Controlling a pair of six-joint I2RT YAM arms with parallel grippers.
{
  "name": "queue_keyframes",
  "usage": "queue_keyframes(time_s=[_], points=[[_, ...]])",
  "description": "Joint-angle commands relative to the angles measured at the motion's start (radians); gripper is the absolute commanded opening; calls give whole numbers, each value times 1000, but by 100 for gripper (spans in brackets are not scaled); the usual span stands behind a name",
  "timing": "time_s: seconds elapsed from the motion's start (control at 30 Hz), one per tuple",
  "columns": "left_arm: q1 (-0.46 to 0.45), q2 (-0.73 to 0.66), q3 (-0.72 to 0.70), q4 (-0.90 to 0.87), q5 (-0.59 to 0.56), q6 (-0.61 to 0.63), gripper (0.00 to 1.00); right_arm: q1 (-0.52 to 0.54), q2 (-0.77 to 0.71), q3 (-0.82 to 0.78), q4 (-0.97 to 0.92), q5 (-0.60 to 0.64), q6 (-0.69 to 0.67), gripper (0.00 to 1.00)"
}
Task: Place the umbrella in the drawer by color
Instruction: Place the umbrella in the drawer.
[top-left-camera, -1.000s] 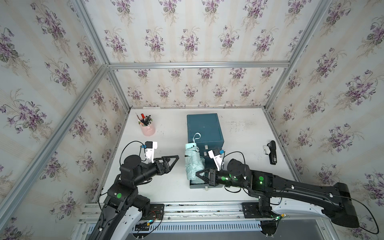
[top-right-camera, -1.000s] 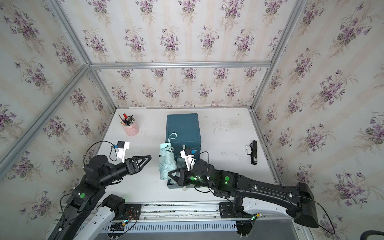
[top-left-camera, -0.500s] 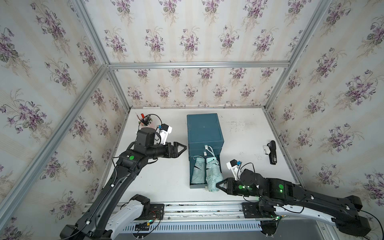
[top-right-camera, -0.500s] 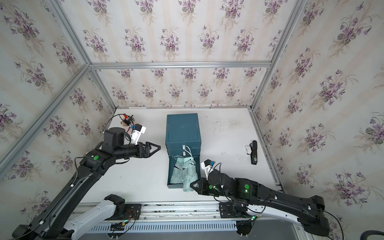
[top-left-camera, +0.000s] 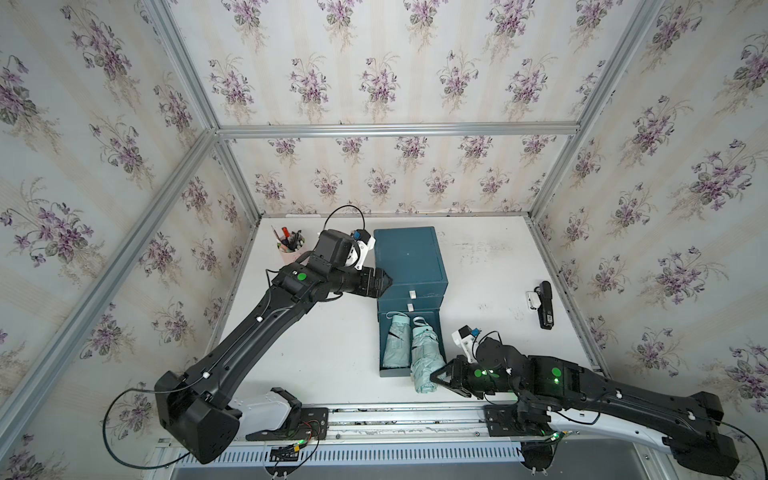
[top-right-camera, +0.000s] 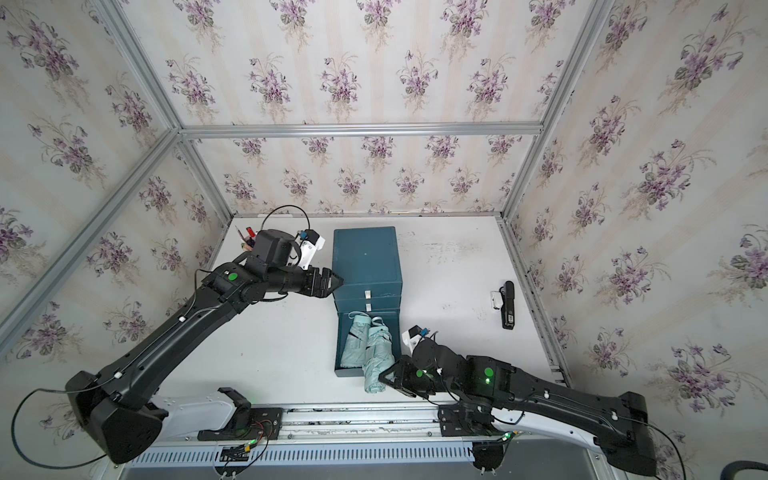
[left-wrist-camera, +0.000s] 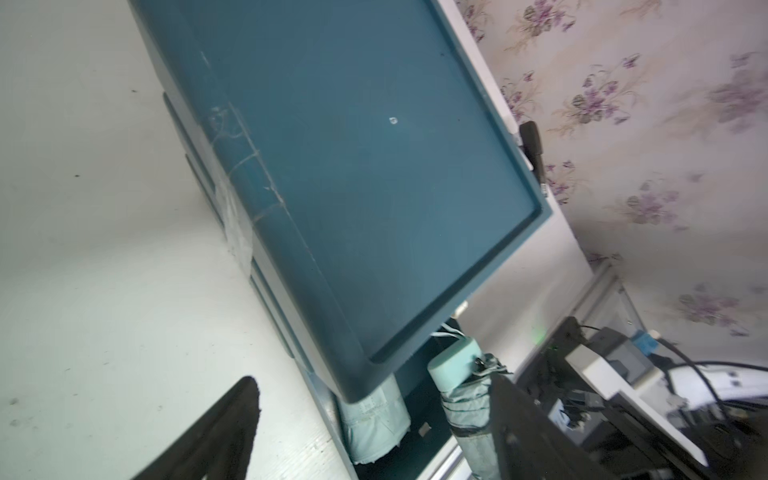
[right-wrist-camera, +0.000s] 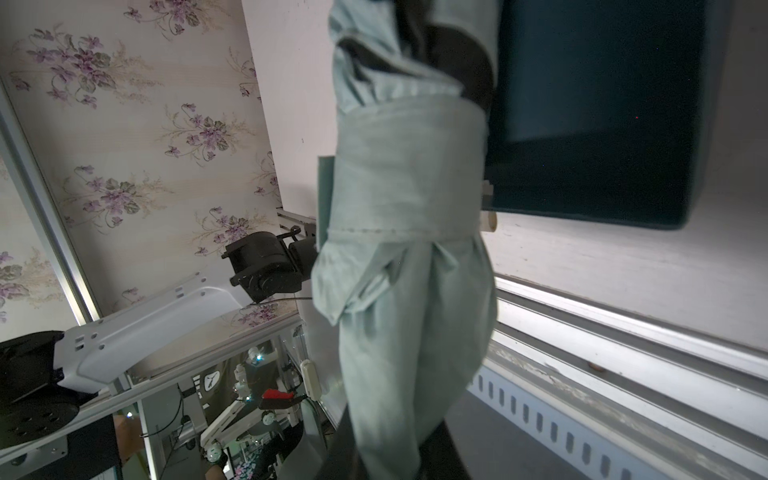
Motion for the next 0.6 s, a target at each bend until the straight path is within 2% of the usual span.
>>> queue_keyframes(time_s=[0.0,0.33,0.57], points=[[-15,26,-1,-20,-156,4,83,-28,22,11,40,-45,26,0],[-18,83,-33,29,-173,-11,81,-224,151,22,96,-234,-75,0],[-17,90,-58,14,-174,18,74,-308,266,55,106,-295,-162,0]])
